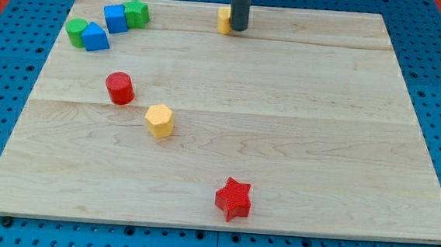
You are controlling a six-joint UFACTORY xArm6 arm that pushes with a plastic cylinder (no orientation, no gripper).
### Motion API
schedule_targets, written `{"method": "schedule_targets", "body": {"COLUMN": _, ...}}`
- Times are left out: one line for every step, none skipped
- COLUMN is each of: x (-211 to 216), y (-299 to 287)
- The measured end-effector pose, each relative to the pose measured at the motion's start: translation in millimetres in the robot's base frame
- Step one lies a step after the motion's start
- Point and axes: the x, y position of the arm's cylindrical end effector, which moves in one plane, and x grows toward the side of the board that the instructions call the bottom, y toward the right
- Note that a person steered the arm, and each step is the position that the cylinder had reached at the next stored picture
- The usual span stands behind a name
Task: Place the yellow hexagon diagonal to the bottom left of the yellow heart
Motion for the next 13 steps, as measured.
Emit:
{"method": "schedule_targets", "body": {"x": 135.0, "y": 19.5}}
{"method": "schedule_targets", "body": {"x": 252.4, "y": 16.7}}
{"method": "schedule_targets", "body": {"x": 264.6, "y": -61.0}}
{"method": "schedule_targets", "body": {"x": 266.4, "y": -110.0}}
{"method": "schedule_targets", "body": {"x": 251.7, "y": -127.2}}
{"method": "schedule_targets", "body": {"x": 233.8, "y": -96.2}}
{"method": "schedule_targets", "body": {"x": 197.5, "y": -96.2}}
{"method": "schedule_targets", "body": {"x": 213.9, "y": -74.6}}
{"method": "schedule_targets", "body": {"x": 258.3, "y": -103.1}}
{"method": "schedule_targets", "body": {"x": 225.0, "y": -126.8}}
{"method": "schedule_targets", "body": {"x": 190.8, "y": -132.3}}
{"method": "schedule_targets", "body": {"x": 182.1, "y": -103.5}}
{"method": "schedule_targets", "body": {"x": 154.0, "y": -105.9}}
